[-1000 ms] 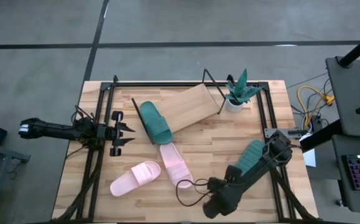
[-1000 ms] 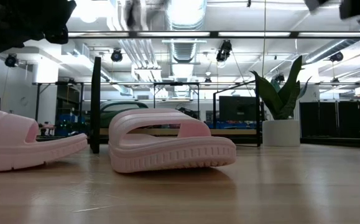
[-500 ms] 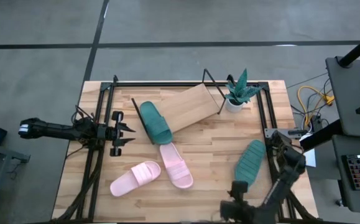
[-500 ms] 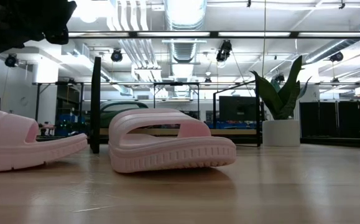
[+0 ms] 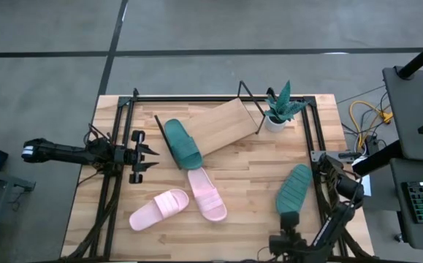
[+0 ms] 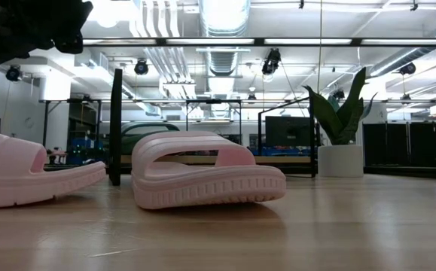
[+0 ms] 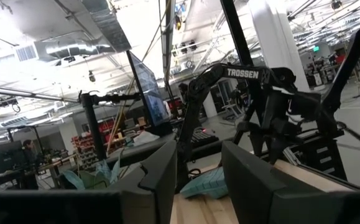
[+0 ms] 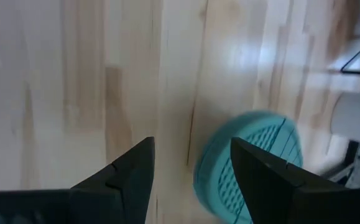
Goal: Pick and place slides into the shelf
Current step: Put the green slide on the shelf
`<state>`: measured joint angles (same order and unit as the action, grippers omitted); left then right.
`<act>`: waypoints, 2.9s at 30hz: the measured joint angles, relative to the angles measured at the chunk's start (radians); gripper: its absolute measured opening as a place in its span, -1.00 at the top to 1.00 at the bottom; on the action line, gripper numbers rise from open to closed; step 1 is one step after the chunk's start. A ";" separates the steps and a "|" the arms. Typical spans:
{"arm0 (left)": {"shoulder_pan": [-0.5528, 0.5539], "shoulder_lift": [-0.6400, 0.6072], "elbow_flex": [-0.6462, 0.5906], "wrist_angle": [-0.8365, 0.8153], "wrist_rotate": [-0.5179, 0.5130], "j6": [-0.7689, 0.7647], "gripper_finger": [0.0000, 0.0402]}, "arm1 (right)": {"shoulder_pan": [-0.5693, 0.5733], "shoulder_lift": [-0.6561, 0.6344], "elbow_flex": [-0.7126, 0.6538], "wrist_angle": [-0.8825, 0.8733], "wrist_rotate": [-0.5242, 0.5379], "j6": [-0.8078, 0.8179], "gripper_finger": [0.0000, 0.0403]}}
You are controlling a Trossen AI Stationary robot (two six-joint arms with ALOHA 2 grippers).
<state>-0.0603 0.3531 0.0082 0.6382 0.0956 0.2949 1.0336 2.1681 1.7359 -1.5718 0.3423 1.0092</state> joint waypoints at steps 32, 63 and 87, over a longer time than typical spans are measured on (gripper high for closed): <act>0.000 0.013 0.000 0.001 0.000 0.000 0.43 | -0.061 0.000 -0.144 0.001 -0.096 -0.038 0.23; 0.000 0.013 0.000 0.001 0.000 0.000 0.43 | -0.064 0.000 -0.057 0.001 -0.209 0.055 0.14; 0.000 0.013 0.000 0.001 0.000 0.000 0.43 | 0.052 0.001 -0.063 0.001 -0.161 0.217 0.14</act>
<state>-0.0601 0.3660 0.0078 0.6388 0.0952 0.2951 1.0856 2.1692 1.6733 -1.5706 0.1814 1.2265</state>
